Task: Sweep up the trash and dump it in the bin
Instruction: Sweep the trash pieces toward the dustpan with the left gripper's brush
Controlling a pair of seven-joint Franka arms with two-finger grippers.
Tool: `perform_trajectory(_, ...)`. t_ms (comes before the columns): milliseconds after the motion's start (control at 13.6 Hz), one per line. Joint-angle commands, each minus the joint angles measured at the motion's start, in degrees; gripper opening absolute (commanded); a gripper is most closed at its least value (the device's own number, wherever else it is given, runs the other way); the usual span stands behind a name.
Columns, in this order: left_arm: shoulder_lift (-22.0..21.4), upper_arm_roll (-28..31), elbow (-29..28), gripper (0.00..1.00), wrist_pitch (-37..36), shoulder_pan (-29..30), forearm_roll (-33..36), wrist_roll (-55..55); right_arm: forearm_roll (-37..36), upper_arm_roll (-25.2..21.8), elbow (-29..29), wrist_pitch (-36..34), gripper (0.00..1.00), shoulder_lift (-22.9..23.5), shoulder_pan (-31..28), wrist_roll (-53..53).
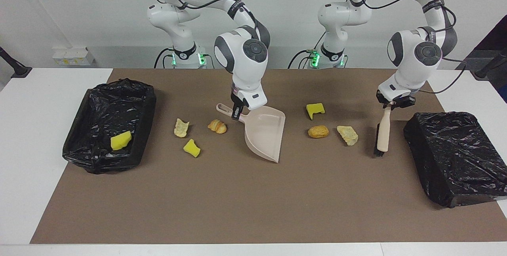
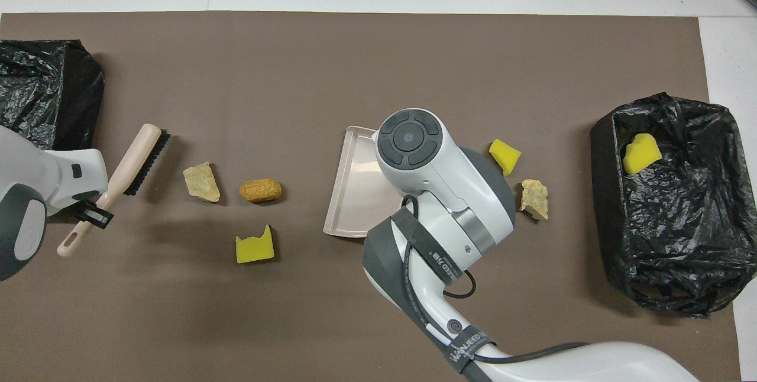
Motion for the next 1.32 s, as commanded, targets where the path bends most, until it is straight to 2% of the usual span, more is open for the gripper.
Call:
perform_trajectory(0, -5.48, -0.47, -6.72, 0.00, 1.72, -1.87, 0.75, -9.05, -0.93, 0.41, -2.30, 1.69, 0.00, -1.74, -0.61, -1.22)
perform_trajectory(220, -5.41, -0.56, -8.39, 0.00, 2.24, -7.22, 0.40, -15.11, -0.93, 0.41, -2.30, 1.69, 0.00, -1.74, -0.61, -1.22)
perform_trajectory(440, -3.82, -0.56, -8.39, 0.00, 3.03, -15.22, -0.65, -28.55, -0.93, 0.41, -2.30, 1.78, 0.00, -1.74, -0.61, -1.22)
perform_trajectory(586, -1.81, -0.56, -8.13, 0.00, 3.56, -19.61, -4.94, -33.14, -0.76, 0.50, -2.30, 2.47, 0.00, -1.57, -1.13, -1.57)
perform_trajectory(806, 0.92, -0.64, -5.77, 0.00, 7.60, -23.84, -12.76, -33.51, -0.76, 0.50, -2.57, 2.66, 0.00, -1.56, -1.22, -1.66)
perform_trajectory(879, 2.06, -0.56, -3.23, 0.00, 6.47, -25.68, -15.22, -33.77, -0.76, 0.50, -2.57, 2.66, 0.00, -1.56, -1.22, -1.66)
perform_trajectory(1026, 3.82, -0.56, 2.21, 0.00, 1.92, -26.67, -15.95, -38.84, -0.67, 0.50, -2.57, 2.57, 0.00, -1.65, -1.22, -1.57)
perform_trajectory(1246, -0.20, -0.21, 3.91, 0.00, -6.87, -25.79, -15.95, -41.41, -0.67, 0.50, -2.66, 2.66, 0.00, -1.65, -1.22, -1.57)
